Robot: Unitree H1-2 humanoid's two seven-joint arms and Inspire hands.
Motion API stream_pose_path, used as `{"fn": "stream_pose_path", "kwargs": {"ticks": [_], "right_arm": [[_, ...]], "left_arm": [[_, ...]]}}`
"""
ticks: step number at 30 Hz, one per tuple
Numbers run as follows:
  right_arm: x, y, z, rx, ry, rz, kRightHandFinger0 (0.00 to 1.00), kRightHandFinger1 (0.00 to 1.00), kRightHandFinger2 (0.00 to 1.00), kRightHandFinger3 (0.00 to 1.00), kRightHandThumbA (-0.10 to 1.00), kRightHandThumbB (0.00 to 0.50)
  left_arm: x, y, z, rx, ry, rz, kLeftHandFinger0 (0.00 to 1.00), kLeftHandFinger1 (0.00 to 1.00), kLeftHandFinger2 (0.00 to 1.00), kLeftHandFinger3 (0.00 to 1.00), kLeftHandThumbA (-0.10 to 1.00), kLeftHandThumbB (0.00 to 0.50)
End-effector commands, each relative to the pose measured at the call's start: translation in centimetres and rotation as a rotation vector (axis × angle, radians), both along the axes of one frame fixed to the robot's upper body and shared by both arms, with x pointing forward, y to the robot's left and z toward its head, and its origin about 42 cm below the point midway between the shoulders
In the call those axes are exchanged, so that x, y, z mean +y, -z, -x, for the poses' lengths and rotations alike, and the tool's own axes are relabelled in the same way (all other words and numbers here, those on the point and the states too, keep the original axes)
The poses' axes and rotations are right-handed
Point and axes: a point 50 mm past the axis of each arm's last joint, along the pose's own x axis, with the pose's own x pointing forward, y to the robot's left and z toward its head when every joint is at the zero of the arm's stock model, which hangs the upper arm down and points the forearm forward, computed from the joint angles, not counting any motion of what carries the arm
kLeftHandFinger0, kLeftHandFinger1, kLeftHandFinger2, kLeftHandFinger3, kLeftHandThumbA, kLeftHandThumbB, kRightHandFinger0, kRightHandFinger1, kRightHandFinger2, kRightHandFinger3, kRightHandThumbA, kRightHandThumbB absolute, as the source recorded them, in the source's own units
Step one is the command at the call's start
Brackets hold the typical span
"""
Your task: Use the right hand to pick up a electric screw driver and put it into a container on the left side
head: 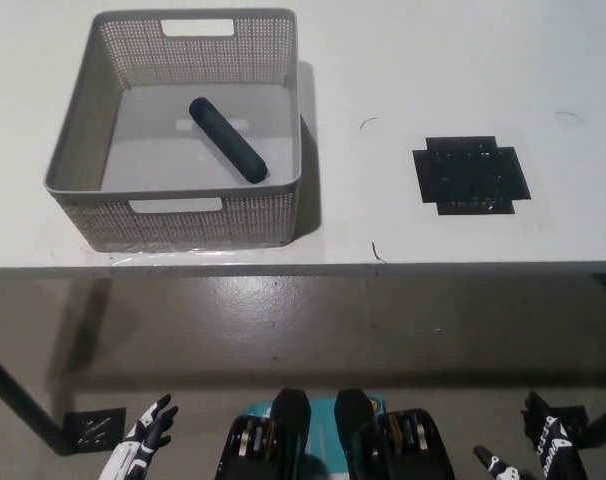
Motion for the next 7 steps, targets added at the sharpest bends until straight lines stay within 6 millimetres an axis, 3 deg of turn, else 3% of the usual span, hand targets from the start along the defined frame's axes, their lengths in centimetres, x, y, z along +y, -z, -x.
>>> {"fn": "stream_pose_path", "kwargs": {"ticks": [1, 7], "right_arm": [[-0.11, -0.48, -0.19, -0.07, -0.058, 0.003, 1.0, 1.0, 1.0, 1.0, 0.91, 0.333], [0.43, -0.52, -0.5, -0.07, -0.091, 0.033, 1.0, 1.0, 1.0, 1.0, 0.92, 0.309]], "left_arm": [[0.02, -0.36, 0.12, -0.048, -0.028, 0.02, 1.0, 1.0, 1.0, 1.0, 1.0, 0.051], [0.13, -0.56, -0.21, -0.053, -0.024, -0.002, 1.0, 1.0, 1.0, 1.0, 1.0, 0.06]]}}
